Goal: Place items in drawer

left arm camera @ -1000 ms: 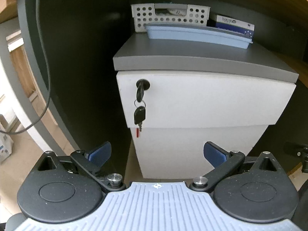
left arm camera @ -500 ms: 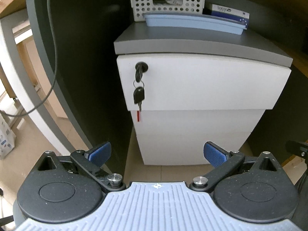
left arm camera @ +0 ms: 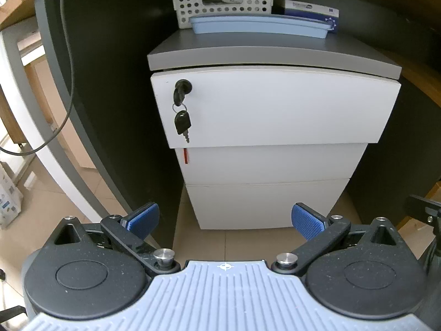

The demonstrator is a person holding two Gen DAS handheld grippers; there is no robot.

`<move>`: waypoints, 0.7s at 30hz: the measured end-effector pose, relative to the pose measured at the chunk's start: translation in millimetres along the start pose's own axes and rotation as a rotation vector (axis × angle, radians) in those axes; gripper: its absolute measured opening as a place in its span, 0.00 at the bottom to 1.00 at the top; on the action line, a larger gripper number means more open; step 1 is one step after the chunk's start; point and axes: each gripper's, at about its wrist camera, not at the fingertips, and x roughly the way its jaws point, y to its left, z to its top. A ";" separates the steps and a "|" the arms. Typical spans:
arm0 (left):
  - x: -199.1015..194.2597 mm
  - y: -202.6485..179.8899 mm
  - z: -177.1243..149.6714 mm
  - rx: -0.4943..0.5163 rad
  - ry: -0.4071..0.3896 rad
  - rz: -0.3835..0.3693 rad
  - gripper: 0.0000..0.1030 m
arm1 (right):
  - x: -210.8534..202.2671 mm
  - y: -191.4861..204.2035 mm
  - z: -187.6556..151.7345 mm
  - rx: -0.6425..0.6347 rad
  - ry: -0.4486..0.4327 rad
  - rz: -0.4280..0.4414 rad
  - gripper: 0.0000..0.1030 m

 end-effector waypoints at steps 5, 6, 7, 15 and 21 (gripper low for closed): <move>-3.2 -6.2 4.6 -0.001 -0.002 -0.003 1.00 | -5.8 -2.8 0.3 -0.001 -0.013 -0.005 1.00; -3.9 -7.5 5.6 -0.002 -0.002 -0.003 1.00 | -6.8 -3.5 0.5 0.000 -0.015 -0.006 1.00; -4.0 -8.4 6.7 -0.003 -0.003 -0.001 1.00 | -7.6 -4.5 0.6 0.002 -0.016 -0.007 1.00; -2.4 -16.2 12.7 -0.012 0.010 -0.002 1.00 | -8.3 -13.6 -0.9 0.017 -0.016 -0.009 1.00; 1.4 -21.2 15.3 -0.005 0.015 -0.007 1.00 | -6.8 -22.4 -2.0 0.036 -0.012 -0.018 1.00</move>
